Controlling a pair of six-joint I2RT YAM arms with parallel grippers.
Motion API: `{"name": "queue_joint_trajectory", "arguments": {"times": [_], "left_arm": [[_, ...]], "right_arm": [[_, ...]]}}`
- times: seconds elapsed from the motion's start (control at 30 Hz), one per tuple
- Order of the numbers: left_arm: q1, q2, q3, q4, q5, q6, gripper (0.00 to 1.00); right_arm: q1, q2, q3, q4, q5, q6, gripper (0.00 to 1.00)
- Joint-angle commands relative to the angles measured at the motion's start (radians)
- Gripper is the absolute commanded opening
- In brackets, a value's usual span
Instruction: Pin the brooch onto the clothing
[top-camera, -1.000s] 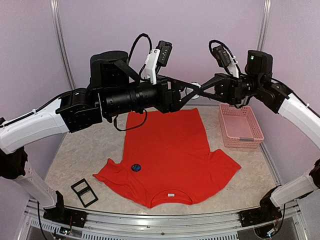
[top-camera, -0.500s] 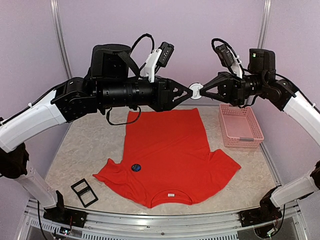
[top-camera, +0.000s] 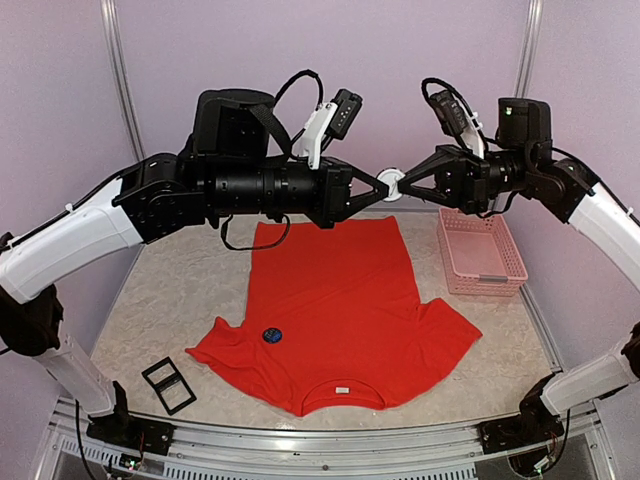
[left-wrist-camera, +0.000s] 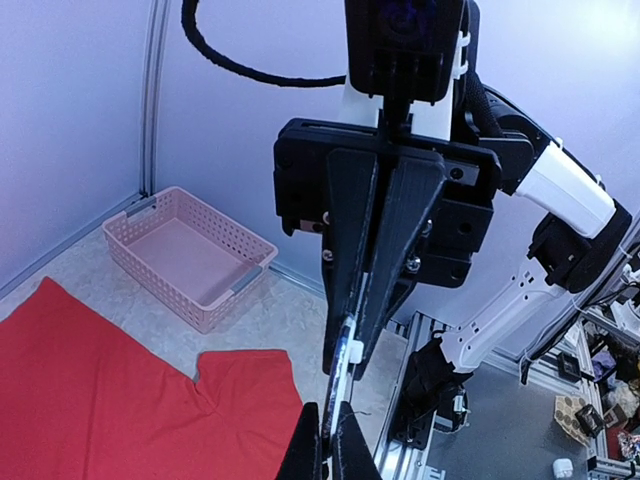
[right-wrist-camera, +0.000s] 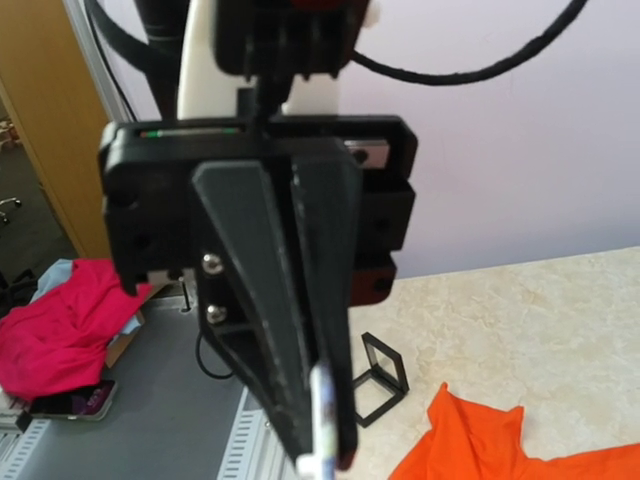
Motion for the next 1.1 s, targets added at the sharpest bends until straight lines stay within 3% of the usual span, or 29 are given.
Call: {"name": "queue_joint_trajectory", "arguments": {"times": [0.0, 0.1, 0.2, 0.43, 0.6, 0.87, 1.07], "left_arm": [[-0.018, -0.034, -0.042, 0.079, -0.047, 0.029, 0.0], [-0.049, -0.063, -0.095, 0.154, -0.121, 0.073, 0.0], [-0.069, -0.078, -0.13, 0.221, -0.153, 0.114, 0.0], [-0.083, -0.081, -0.146, 0.251, -0.162, 0.159, 0.0], [-0.085, -0.077, -0.141, 0.253, -0.149, 0.18, 0.0], [-0.088, -0.068, -0.136, 0.26, -0.138, 0.184, 0.0], [-0.088, -0.057, -0.115, 0.24, -0.127, 0.199, 0.0]], "right_arm": [[0.012, -0.032, 0.015, 0.023, 0.026, 0.006, 0.13], [0.011, -0.054, -0.069, 0.153, 0.0, 0.101, 0.42], [0.012, -0.08, -0.139, 0.294, -0.016, 0.201, 0.49], [0.012, -0.09, -0.173, 0.367, -0.017, 0.263, 0.47], [0.012, -0.089, -0.171, 0.372, -0.019, 0.27, 0.35], [0.012, -0.084, -0.164, 0.373, -0.016, 0.28, 0.3], [0.011, -0.07, -0.152, 0.37, -0.017, 0.283, 0.33]]}}
